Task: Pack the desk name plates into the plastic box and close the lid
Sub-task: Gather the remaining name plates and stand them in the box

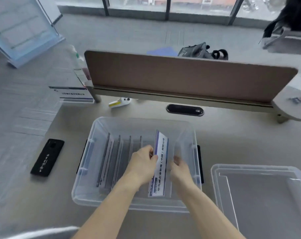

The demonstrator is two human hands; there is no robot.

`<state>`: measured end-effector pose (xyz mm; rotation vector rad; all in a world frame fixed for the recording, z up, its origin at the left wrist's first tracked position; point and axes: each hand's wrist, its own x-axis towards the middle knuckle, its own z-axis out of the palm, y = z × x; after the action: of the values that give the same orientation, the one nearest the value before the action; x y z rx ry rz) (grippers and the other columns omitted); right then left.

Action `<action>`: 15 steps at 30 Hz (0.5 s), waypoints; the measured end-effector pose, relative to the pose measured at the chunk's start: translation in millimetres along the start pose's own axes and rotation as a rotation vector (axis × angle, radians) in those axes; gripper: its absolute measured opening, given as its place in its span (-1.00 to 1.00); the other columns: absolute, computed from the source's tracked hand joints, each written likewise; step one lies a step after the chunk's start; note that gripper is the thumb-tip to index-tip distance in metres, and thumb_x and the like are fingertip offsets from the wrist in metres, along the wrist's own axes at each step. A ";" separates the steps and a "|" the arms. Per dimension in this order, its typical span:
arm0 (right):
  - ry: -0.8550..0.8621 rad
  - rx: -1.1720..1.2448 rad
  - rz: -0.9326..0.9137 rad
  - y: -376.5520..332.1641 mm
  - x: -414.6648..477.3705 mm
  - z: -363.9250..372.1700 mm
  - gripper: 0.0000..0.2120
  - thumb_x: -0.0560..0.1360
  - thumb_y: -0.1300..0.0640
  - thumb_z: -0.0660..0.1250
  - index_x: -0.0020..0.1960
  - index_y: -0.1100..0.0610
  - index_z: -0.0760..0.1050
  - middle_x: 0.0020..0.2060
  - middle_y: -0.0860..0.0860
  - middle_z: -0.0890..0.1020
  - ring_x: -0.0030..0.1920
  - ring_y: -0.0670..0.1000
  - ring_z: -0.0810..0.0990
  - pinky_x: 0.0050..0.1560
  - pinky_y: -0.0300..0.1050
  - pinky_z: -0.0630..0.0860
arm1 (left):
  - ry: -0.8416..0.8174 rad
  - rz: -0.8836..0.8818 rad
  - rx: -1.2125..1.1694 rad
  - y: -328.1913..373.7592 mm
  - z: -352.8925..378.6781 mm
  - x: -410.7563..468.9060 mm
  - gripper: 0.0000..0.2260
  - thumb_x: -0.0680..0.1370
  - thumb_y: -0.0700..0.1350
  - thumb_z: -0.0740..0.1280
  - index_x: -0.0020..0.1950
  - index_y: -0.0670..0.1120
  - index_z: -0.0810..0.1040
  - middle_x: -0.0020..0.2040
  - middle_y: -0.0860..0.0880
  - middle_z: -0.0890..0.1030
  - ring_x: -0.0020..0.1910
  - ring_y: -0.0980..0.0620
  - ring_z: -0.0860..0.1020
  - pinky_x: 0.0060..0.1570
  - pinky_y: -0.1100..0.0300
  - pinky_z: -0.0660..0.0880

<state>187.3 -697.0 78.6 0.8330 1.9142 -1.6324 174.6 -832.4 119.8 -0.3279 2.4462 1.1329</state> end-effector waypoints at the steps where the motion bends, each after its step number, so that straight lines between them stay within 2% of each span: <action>1: -0.023 -0.025 0.031 4.8 8.5 1.9 -0.78 0.68 0.13 0.14 0.27 -0.03 0.45 0.07 -0.02 0.67 -0.04 -0.09 0.63 -0.19 -0.24 0.50 | 0.004 -0.022 0.003 -4.6 8.9 5.2 -0.82 0.66 -0.07 0.25 -0.10 -0.11 0.49 -0.26 0.00 0.57 -0.35 0.04 0.47 -0.35 0.17 0.38; 3: -0.060 -0.068 0.124 14.7 25.7 4.4 -0.67 0.68 0.13 0.10 0.43 0.00 0.35 0.06 0.00 0.64 -0.02 -0.02 0.60 -0.11 -0.11 0.49 | 0.023 -0.047 0.035 -13.5 26.9 15.7 -0.81 0.66 -0.06 0.24 -0.08 -0.13 0.49 -0.24 -0.06 0.60 -0.34 -0.01 0.50 -0.33 0.13 0.40; 6: -0.099 -0.078 0.200 24.2 46.2 6.0 -0.68 0.66 0.15 0.09 0.39 -0.06 0.34 0.06 -0.01 0.61 0.01 0.02 0.57 -0.04 -0.06 0.49 | 0.055 -0.056 0.101 -19.6 51.9 27.3 -0.80 0.66 -0.06 0.24 -0.10 -0.13 0.47 -0.24 -0.09 0.59 -0.32 -0.08 0.53 -0.30 0.08 0.45; 8: -0.078 -0.100 0.203 28.3 52.8 1.6 -0.83 0.67 0.18 0.09 0.14 -0.08 0.32 -0.15 -0.10 0.50 -0.17 -0.08 0.47 -0.09 -0.07 0.45 | 0.074 -0.056 0.141 -22.2 66.7 31.5 -0.80 0.67 -0.05 0.24 -0.13 -0.07 0.43 -0.25 -0.05 0.57 -0.30 -0.09 0.54 -0.33 0.07 0.44; 10: -0.094 -0.134 0.239 24.2 58.5 5.1 -0.83 0.66 0.17 0.12 -0.06 -0.02 0.39 -0.20 -0.07 0.50 -0.22 -0.08 0.46 0.00 0.02 0.49 | 0.111 -0.066 0.183 -22.8 74.8 32.6 -0.82 0.67 -0.04 0.24 -0.12 -0.03 0.42 -0.23 -0.03 0.58 -0.29 -0.07 0.55 -0.36 0.11 0.39; 11: -0.103 -0.136 0.241 28.2 63.6 10.3 -0.84 0.62 0.12 0.15 -0.09 0.03 0.47 -0.14 0.01 0.57 -0.17 -0.03 0.52 0.05 0.05 0.53 | 0.128 -0.067 0.196 -23.5 77.3 33.7 -0.83 0.67 -0.03 0.24 -0.10 -0.04 0.44 -0.21 -0.04 0.60 -0.27 -0.07 0.56 -0.35 0.11 0.40; 12: -0.112 -0.148 0.249 33.7 69.6 14.8 -0.82 0.55 0.05 0.17 -0.03 0.06 0.54 0.00 0.08 0.62 -0.07 0.03 0.58 0.08 0.05 0.56 | 0.142 -0.070 0.198 -23.7 78.4 34.3 -0.83 0.67 -0.03 0.25 -0.09 -0.05 0.45 -0.20 -0.05 0.62 -0.25 -0.08 0.58 -0.33 0.10 0.42; 14: -0.154 -0.140 0.270 58.8 94.8 23.0 -0.63 0.37 -0.05 0.16 0.11 0.05 0.51 0.21 0.03 0.54 0.09 0.07 0.58 0.09 0.03 0.57 | 0.162 -0.070 0.195 -27.1 79.6 35.1 -0.83 0.66 -0.04 0.26 -0.10 -0.06 0.44 -0.19 -0.06 0.63 -0.22 -0.10 0.60 -0.28 0.06 0.51; 15: -0.180 -0.121 0.282 69.6 104.1 26.1 -0.65 0.33 -0.07 0.15 0.09 -0.03 0.42 0.19 -0.02 0.45 0.08 0.05 0.53 0.05 -0.01 0.55 | 0.169 -0.067 0.201 -29.4 79.6 35.3 -0.82 0.65 -0.03 0.26 -0.11 -0.06 0.43 -0.20 -0.07 0.63 -0.21 -0.11 0.61 -0.25 0.02 0.55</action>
<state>164.2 -701.6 -47.1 0.8338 1.6693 -1.3604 176.5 -791.4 37.6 -0.4551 2.6472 0.8541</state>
